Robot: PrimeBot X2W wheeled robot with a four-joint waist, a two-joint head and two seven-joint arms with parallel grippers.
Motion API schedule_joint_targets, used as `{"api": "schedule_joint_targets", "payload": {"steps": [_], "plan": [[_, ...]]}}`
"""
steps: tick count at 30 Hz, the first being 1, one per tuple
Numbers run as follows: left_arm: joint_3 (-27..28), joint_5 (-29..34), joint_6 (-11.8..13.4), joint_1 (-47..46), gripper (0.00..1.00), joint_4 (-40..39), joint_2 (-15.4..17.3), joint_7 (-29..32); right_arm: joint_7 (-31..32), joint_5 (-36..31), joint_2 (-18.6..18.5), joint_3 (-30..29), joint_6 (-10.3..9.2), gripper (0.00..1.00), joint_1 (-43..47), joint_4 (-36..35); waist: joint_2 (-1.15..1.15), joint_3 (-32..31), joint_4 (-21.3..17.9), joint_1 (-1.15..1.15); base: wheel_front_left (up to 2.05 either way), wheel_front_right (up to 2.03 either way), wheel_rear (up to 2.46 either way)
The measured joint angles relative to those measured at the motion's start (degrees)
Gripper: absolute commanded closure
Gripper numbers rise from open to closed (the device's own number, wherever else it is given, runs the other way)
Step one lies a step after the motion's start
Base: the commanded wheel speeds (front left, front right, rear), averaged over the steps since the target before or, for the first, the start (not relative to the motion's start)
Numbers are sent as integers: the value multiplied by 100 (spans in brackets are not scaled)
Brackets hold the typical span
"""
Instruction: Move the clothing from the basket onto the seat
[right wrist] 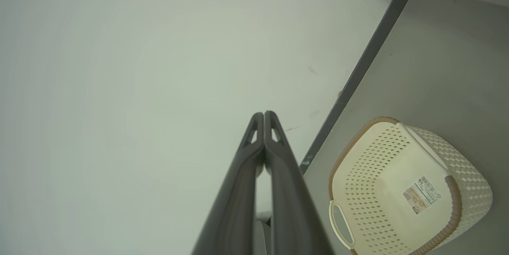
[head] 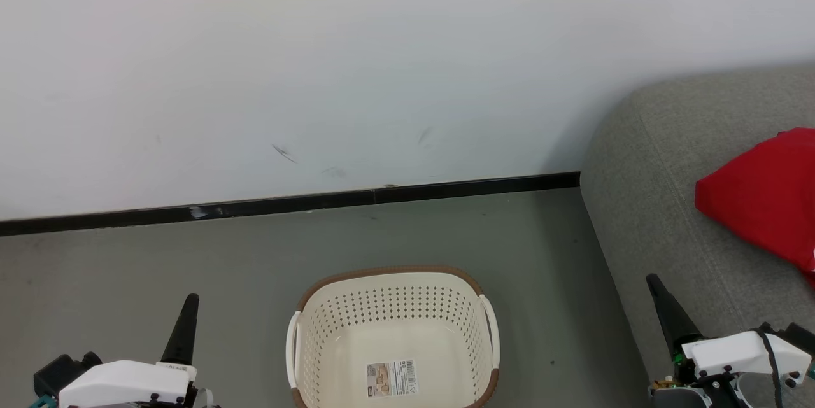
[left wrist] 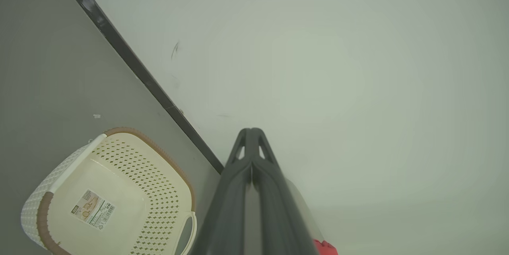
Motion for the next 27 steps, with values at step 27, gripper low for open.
{"api": "schedule_joint_targets", "payload": {"steps": [27], "plan": [[603, -1206, -245, 0, 100, -91, -229, 447, 381, 1807, -21, -399, 0, 100, -2, -126, 0, 16, -52, -3, 0, 0, 0]]}}
